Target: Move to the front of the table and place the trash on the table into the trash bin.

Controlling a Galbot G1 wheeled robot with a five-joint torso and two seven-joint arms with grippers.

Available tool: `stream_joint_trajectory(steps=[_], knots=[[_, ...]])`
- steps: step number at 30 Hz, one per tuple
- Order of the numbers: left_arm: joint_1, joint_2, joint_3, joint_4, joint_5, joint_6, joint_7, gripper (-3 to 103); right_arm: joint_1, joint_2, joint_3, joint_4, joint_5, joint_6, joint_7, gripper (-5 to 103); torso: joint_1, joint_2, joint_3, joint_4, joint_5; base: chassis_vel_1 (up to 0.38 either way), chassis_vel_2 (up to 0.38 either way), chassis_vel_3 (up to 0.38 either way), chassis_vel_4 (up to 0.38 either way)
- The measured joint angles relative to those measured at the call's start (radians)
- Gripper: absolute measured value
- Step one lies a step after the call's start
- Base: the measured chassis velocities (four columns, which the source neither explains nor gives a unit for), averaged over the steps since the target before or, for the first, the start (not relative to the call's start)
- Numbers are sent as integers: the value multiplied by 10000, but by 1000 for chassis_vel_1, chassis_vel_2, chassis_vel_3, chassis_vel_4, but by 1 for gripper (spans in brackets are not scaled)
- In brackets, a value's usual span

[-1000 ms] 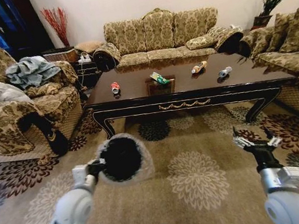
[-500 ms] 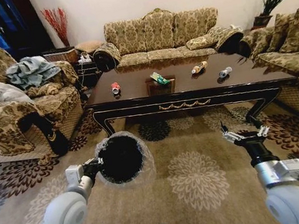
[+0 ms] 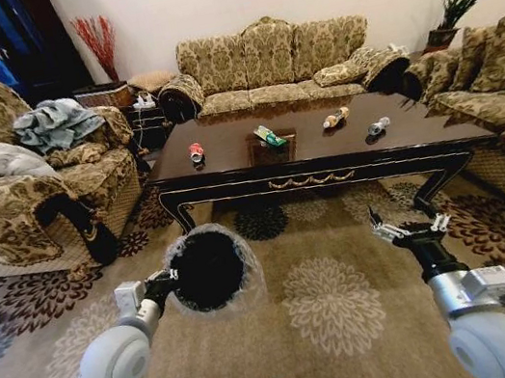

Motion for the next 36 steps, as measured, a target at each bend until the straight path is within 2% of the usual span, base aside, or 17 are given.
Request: stream_joint_trajectory(steps=[6,16,20,26,36], knots=[[-20,101,74,67,-24,-293,166,2,78,41,-13,38,108,3,-318,100,96,299,197,-1,0,0,0,0,0],[-107,193,134,79,-22,-457,175,2,16,215,56,76,82,24,-281,100,219,640,418,0,-1,0,0,0,0],[5,204,119,-190,-53,-696,36,2,110,290,226,-12,248,37,-273,100,270,831,558,-4,1,0,0,0,0],[364,-110,-200,-314,-88,-976,2,2,421,-8,-161,-238,229,-47,-139,100,373,1119,744,0,1,0,0,0,0],[218,-148,-125,-302,-81,-1034,38,2,582,-176,-561,-261,96,-347,87,100,517,1521,1003,-1,0,0,0,0,0]])
